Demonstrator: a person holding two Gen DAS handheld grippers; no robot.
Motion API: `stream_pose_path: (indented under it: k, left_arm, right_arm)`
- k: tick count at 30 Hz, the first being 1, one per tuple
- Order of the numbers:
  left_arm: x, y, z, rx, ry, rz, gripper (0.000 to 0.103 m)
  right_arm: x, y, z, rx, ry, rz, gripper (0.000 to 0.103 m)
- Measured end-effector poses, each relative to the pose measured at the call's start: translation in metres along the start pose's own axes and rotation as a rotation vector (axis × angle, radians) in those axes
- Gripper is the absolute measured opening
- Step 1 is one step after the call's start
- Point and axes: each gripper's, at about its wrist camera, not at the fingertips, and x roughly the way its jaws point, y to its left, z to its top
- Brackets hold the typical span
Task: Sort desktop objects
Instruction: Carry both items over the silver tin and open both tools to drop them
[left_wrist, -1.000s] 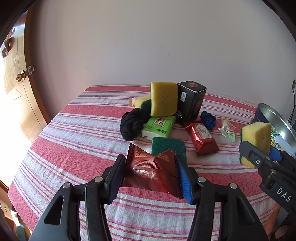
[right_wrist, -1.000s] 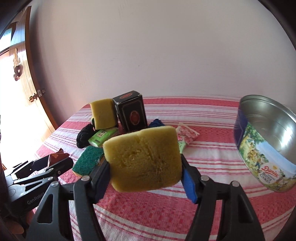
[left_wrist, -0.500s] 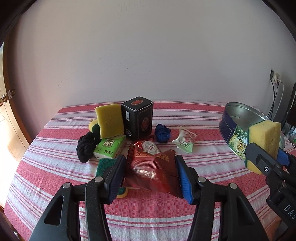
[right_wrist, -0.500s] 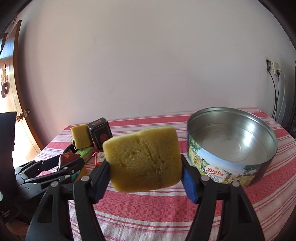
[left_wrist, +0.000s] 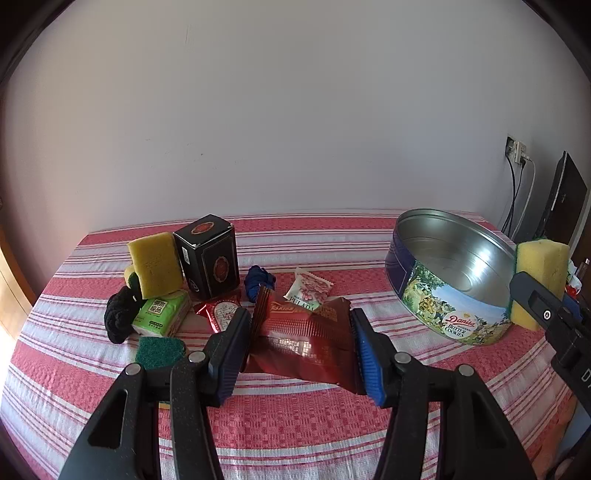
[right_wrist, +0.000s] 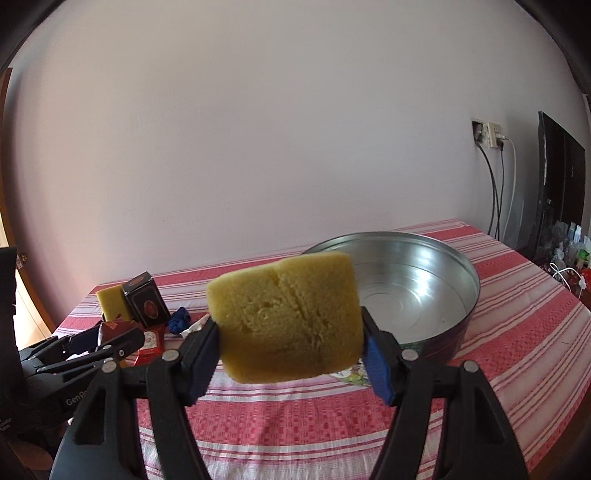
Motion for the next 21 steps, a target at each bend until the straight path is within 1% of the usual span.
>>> stream_pose_path:
  k: [3,7,9,14,16,21]
  left_arm:
    - [0.000,-0.005,0.002,-0.002,-0.007,-0.031,0.057]
    - [-0.002,-0.006,0.004,-0.045,-0.016,-0.160,0.057]
    - [-0.003,-0.010,0.005,-0.051,-0.022,-0.189,0.057]
    - [0.001,-0.031,0.012,-0.012,-0.033,-0.165,0.057]
    - [0.004,-0.044,0.017,0.007,-0.039,-0.170,0.057]
    - [0.025,-0.088,0.032,0.067,-0.047,-0.184,0.057]
  right_arm:
    - [-0.002,-0.013,0.001,0.038,-0.011,-0.038,0.069]
    - [-0.004,-0.026,0.004,0.065,-0.031,-0.082,0.069]
    - [-0.001,-0.036,0.007,0.081,-0.037,-0.091,0.069]
    - [0.000,-0.050,0.009,0.095,-0.041,-0.114,0.069]
    - [0.002,-0.058,0.010,0.102,-0.043,-0.136,0.069]
    - [0.016,-0.087,0.023,0.139,-0.037,-0.201,0.069]
